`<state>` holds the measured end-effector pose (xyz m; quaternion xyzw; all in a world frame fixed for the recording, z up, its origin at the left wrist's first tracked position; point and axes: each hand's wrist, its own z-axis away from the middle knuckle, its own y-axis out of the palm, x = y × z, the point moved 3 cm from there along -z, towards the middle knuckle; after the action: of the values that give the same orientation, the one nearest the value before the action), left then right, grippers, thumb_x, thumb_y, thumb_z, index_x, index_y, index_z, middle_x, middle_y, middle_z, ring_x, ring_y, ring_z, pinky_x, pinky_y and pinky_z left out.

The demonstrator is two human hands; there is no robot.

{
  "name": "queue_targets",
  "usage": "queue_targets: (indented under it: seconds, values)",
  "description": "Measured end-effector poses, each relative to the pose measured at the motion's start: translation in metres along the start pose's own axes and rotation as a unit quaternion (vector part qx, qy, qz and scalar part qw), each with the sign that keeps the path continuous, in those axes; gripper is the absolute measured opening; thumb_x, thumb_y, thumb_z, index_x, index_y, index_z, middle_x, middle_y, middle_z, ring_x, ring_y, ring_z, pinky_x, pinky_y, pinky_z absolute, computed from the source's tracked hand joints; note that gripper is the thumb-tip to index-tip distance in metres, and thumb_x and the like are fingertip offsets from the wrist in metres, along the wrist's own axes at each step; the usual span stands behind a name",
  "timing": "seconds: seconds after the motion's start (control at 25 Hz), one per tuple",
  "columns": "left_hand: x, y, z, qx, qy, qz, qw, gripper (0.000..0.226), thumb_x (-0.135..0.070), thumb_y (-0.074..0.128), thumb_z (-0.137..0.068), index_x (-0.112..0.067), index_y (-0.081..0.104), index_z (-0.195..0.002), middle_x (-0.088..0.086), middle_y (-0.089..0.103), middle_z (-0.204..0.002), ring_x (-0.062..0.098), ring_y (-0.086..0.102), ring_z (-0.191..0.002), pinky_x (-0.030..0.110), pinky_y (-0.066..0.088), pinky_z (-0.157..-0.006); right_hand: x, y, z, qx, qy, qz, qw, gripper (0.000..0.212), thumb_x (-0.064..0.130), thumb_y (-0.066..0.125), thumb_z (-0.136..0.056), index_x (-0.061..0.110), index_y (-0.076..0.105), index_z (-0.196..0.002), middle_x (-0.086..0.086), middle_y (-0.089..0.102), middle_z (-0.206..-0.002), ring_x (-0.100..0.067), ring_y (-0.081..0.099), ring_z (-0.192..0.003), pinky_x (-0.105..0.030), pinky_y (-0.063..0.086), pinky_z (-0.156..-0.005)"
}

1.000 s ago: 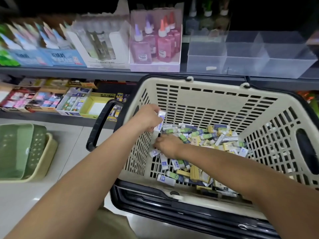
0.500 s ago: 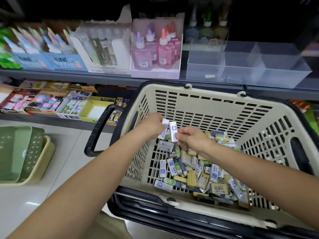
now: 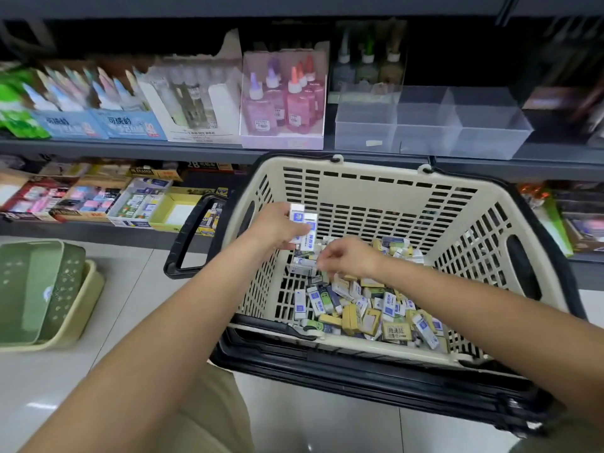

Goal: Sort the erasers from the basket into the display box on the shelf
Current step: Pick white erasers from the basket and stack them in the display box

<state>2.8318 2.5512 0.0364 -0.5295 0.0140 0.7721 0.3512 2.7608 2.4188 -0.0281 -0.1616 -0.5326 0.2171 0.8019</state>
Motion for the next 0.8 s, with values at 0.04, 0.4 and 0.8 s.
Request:
queue_targets:
  seconds: [0.04,0.4,0.8]
  values:
    - [0.001,-0.004,0.004,-0.019,0.011,-0.002,1.000,0.016,-0.007,0.064,-0.086,-0.014,0.059,-0.098,0.006,0.067,-0.094,0.012,0.064,-0.076,0.019,0.054,-0.058,0.000,0.012,-0.007,0.027,-0.023,0.101,0.994,0.016,0.023,0.066,-0.086,0.015,0.068,-0.099,0.000,0.070,-0.097,-0.010,0.063,-0.084,-0.020,0.049,-0.074]
    - [0.012,-0.002,0.008,0.018,0.008,0.105,0.994,0.030,-0.003,0.062,-0.087,-0.007,0.056,-0.116,0.011,0.066,-0.110,0.017,0.064,-0.085,0.019,0.054,-0.058,-0.023,0.089,-0.042,0.182,-0.192,0.555,0.788,0.050,0.006,0.050,-0.090,0.022,0.043,-0.137,-0.008,0.040,-0.142,-0.029,0.042,-0.125,-0.041,0.045,-0.095]
    - [0.014,0.000,-0.001,-0.029,-0.011,0.082,0.996,0.020,-0.006,0.056,-0.092,-0.013,0.050,-0.109,0.004,0.059,-0.098,0.013,0.061,-0.077,0.023,0.054,-0.051,-0.004,-0.017,0.009,-0.084,0.015,-0.083,0.993,0.003,0.014,0.056,-0.092,0.012,0.058,-0.094,-0.003,0.063,-0.086,-0.006,0.064,-0.066,-0.016,0.051,-0.055]
